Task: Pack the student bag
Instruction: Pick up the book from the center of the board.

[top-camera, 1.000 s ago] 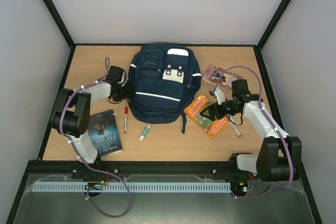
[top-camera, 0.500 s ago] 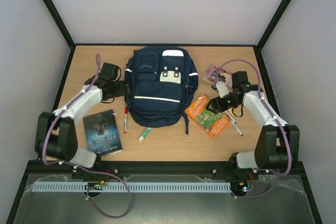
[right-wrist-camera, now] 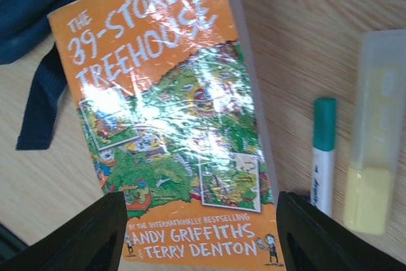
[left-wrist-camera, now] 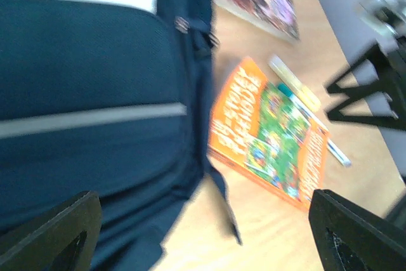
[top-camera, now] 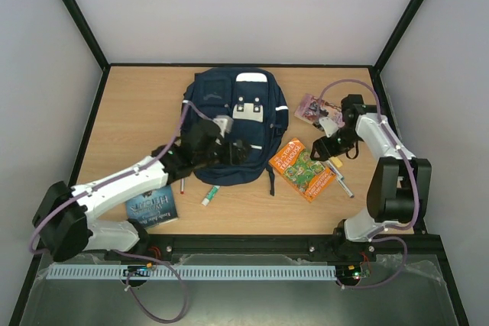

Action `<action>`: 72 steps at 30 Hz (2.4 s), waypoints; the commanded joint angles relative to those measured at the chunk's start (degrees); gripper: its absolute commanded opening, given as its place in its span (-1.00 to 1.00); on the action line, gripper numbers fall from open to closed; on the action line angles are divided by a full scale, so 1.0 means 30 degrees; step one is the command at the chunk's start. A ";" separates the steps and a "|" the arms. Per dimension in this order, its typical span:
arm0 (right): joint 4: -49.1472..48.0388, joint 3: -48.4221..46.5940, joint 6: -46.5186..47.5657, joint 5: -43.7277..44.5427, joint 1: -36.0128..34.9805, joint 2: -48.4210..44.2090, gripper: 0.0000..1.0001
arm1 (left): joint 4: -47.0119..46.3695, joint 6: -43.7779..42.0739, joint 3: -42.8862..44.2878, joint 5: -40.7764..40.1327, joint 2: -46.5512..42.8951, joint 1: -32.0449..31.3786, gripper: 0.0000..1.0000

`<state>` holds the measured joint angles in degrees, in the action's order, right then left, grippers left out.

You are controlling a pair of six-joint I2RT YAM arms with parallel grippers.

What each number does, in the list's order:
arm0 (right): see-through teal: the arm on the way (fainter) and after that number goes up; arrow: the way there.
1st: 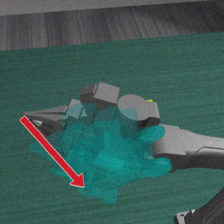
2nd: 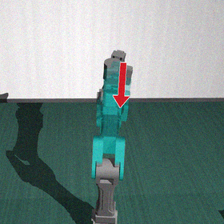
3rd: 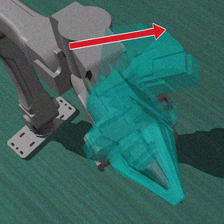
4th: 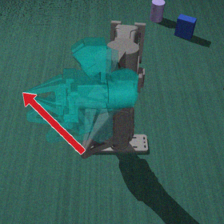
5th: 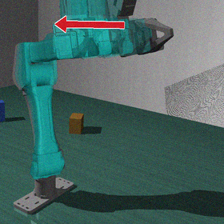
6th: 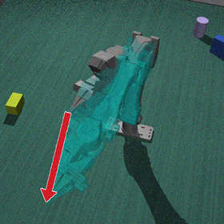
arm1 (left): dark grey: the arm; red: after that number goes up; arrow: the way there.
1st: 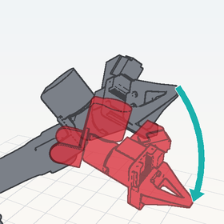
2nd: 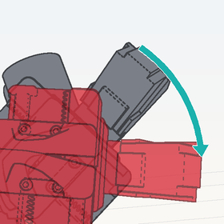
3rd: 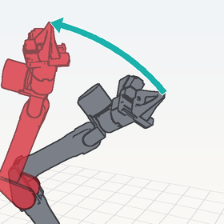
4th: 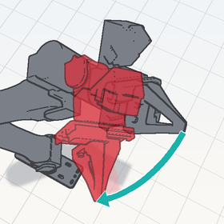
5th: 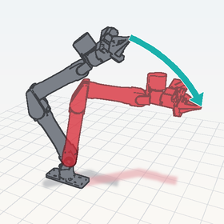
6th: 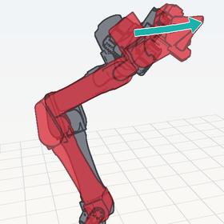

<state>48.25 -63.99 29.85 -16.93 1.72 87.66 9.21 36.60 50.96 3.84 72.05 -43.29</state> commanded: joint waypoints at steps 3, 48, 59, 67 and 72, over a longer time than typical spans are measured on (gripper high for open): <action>0.2746 -0.1003 0.0821 -0.2197 0.0044 0.1807 0.22 | -0.3325 0.2052 0.0070 -0.0477 0.2340 -0.4023 0.77; -0.1250 0.1720 -0.0808 -0.0127 0.0043 0.3183 -0.17 | -0.5936 0.6921 0.3779 -0.0094 1.3473 -0.6202 0.57; 0.1367 0.3573 -0.0517 -0.0079 -0.0276 0.2064 -0.31 | -0.4725 0.6257 0.2140 -0.1816 1.1346 -0.5152 0.55; 0.1461 0.3042 -0.0252 0.2419 -0.0224 0.0624 -0.17 | -0.3570 0.6169 0.2197 -0.2205 0.9392 -0.5219 0.57; 0.1559 0.1340 -0.1187 0.1535 -0.0162 0.1757 -0.17 | -0.2285 0.6101 0.3634 -0.1070 1.0016 -0.6144 0.58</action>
<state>50.11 -56.27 28.45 -12.21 1.13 91.05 -2.48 55.64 58.35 -0.93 101.23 -59.99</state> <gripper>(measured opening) 0.416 0.785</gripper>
